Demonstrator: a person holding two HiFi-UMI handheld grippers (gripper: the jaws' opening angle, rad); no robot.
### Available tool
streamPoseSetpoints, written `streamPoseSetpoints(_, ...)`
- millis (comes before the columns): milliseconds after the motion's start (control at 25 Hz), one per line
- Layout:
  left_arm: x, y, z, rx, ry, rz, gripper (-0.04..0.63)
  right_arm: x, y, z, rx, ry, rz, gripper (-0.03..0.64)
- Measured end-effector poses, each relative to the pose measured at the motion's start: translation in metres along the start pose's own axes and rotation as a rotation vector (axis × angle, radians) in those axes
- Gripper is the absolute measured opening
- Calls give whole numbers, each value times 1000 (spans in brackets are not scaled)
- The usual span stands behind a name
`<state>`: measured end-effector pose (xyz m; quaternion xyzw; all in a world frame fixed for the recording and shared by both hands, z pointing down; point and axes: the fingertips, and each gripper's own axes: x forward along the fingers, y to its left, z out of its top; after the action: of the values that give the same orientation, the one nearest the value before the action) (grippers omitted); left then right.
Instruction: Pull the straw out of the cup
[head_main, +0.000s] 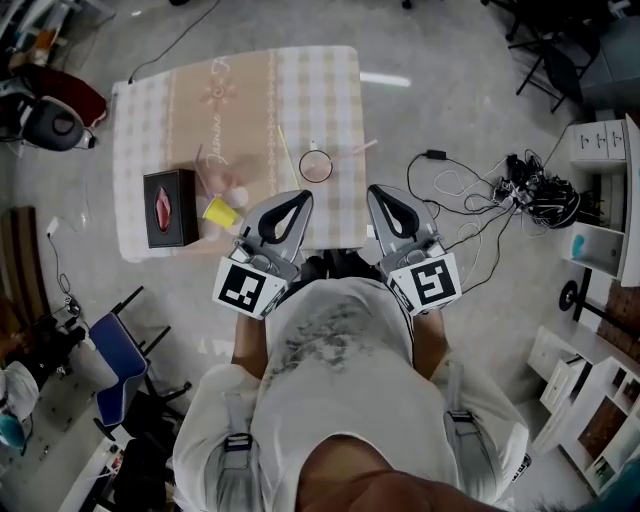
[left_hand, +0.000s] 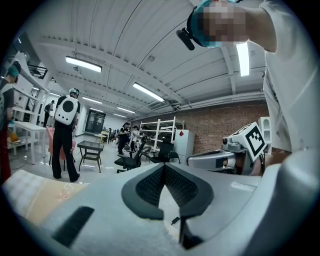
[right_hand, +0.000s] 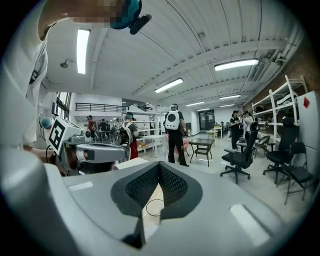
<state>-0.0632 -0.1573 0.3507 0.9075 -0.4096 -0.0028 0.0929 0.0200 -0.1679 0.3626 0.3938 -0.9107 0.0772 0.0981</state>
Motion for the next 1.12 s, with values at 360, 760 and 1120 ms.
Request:
streamPoseSetpoints(360,19,10,-16,-11,27,-2,3,15,-12,-11,11,29,21,9)
streamPoseSetpoints(760,40,13,-44,0,89,-27,3,19,-26,-30,34,60,16,9)
streamPoseSetpoints(1120,51,19,-60,9,121,-33,3,20,-34,-38,49,82,12,9)
